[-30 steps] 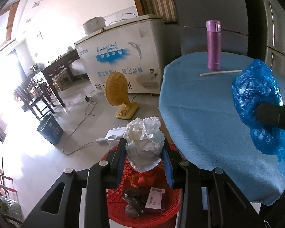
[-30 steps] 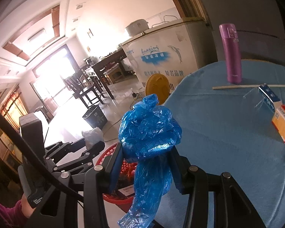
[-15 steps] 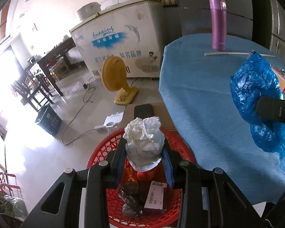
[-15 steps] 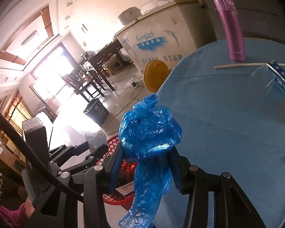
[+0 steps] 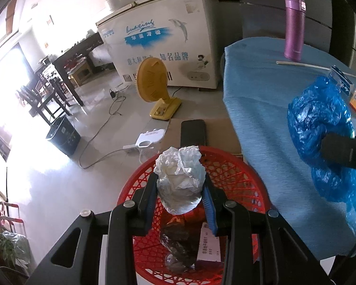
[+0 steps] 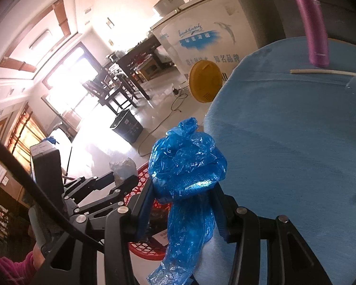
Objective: Collect trash
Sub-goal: 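Carry the tissue and blue bags with both tools over the red basket, then open the left tool to drop the tissue while the right tool drops the blue bags, then move both tools back over the table toward the remaining trash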
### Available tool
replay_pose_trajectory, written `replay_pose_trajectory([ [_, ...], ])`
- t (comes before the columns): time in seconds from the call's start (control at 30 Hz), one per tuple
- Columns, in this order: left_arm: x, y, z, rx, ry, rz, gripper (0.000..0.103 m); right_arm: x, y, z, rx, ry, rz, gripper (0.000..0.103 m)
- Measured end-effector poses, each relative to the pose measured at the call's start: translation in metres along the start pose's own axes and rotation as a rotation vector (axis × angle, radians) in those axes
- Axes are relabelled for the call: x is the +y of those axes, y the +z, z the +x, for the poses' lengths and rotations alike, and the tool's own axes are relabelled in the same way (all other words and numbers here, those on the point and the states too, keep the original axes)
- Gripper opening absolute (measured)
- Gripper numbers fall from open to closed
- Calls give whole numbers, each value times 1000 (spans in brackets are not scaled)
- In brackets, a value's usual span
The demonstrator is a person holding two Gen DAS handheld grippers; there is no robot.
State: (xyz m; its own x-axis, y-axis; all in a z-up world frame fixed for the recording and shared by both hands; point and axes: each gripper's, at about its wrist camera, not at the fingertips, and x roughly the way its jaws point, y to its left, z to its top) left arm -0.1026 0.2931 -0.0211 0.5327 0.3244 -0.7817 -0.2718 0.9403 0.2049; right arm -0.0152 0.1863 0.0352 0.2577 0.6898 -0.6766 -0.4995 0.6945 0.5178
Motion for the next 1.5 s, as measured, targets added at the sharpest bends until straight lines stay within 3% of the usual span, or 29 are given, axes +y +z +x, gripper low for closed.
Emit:
replay_pose_trajectory([
  [0.4, 29, -10, 7, 21, -6, -54, 38, 34, -13, 34, 100, 25, -60, 49],
  [0.63, 39, -17, 11, 52, -45, -88, 41, 32, -8, 48, 133, 39, -11, 52],
  [0.83, 39, -19, 4, 43, -62, -87, 64, 22, -3, 56, 144, 71, 57, 58],
  [0.9, 39, -19, 1, 38, -65, -88, 65, 17, -3, 56, 146, 92, 84, 59],
  [1.23, 39, -18, -13, 23, -60, -96, 69, 5, -9, 32, 85, 101, 135, 60],
  [1.5, 2, 2, -49, -55, -59, -8, 71, -6, -10, -20, -21, 29, 105, 60],
])
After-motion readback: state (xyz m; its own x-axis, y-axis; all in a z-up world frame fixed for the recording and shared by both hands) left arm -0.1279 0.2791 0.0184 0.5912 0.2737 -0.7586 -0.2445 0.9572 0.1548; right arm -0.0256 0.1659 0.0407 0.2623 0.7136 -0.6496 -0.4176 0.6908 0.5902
